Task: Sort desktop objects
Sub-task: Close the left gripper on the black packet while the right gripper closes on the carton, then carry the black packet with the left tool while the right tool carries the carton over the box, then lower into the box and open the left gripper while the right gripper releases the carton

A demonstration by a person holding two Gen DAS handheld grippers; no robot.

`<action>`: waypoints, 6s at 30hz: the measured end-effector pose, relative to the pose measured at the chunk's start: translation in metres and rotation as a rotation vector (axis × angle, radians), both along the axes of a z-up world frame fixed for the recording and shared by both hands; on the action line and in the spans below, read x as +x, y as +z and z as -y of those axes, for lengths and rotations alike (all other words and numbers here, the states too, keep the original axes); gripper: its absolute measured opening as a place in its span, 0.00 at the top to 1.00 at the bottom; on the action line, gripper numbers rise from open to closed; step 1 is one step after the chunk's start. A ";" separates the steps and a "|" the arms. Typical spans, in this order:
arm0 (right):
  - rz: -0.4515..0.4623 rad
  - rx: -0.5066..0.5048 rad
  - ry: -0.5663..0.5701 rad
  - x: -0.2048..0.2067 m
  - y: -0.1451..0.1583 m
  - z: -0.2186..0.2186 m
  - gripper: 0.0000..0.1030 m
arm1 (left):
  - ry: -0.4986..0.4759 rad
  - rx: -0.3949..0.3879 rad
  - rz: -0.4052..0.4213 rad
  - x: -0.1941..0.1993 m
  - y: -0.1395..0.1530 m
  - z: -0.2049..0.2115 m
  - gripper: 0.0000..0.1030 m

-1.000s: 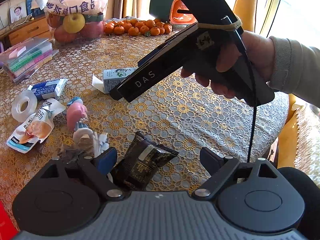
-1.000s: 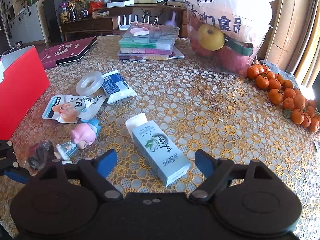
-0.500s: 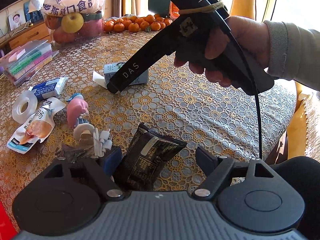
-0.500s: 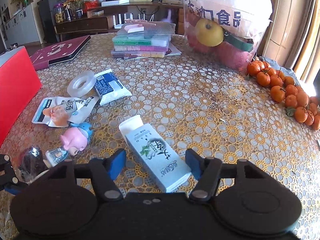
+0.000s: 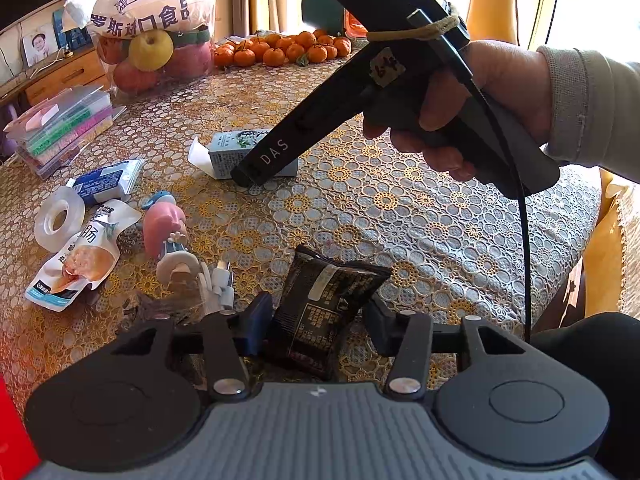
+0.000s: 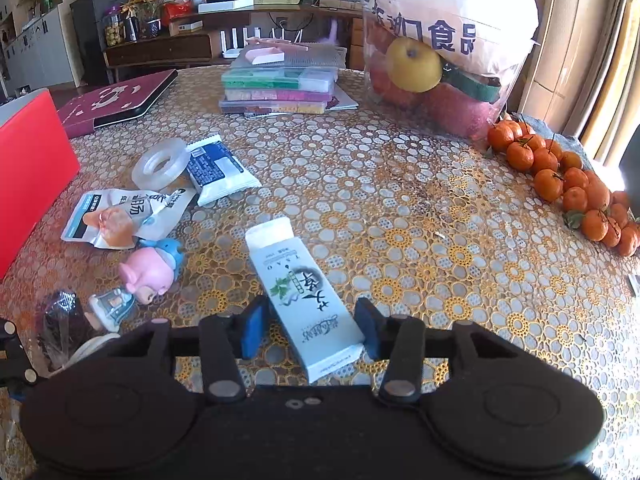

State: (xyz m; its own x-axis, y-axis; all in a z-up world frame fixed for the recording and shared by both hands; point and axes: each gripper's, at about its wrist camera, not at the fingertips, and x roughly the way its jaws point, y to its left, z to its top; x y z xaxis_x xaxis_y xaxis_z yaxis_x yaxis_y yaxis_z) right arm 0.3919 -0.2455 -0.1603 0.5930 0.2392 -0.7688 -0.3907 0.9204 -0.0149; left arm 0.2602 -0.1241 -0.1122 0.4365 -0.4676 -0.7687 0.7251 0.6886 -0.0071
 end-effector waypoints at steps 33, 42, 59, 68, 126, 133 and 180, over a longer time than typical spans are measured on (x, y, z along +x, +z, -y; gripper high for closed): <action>0.045 0.025 0.007 -0.078 0.060 -0.004 0.72 | 0.052 -0.033 0.038 -0.034 0.055 -0.019 0.66; 0.070 0.028 0.035 -0.110 0.092 -0.021 0.72 | 0.092 -0.045 0.061 -0.054 0.083 -0.046 0.66; 0.120 0.042 0.170 -0.149 0.143 -0.098 0.72 | 0.218 -0.050 0.133 -0.081 0.132 -0.123 0.66; 0.112 0.081 0.231 -0.151 0.157 -0.143 0.72 | 0.303 -0.040 0.158 -0.084 0.145 -0.175 0.66; 0.003 0.014 0.306 -0.067 0.090 -0.325 0.72 | 0.538 0.072 -0.015 0.035 0.081 -0.348 0.66; -0.018 -0.045 0.296 -0.054 0.074 -0.337 0.72 | 0.531 0.134 -0.070 0.053 0.062 -0.348 0.66; -0.112 -0.105 0.326 -0.046 0.058 -0.343 0.62 | 0.499 0.277 -0.264 0.081 0.036 -0.339 0.48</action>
State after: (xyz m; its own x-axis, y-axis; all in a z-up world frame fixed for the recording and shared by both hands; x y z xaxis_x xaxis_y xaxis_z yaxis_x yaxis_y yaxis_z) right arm 0.3456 0.0971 -0.1024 0.4095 0.3177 -0.8552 -0.6679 0.7430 -0.0437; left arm 0.3417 0.2144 -0.0762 0.3300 -0.0241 -0.9437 0.3140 0.9455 0.0857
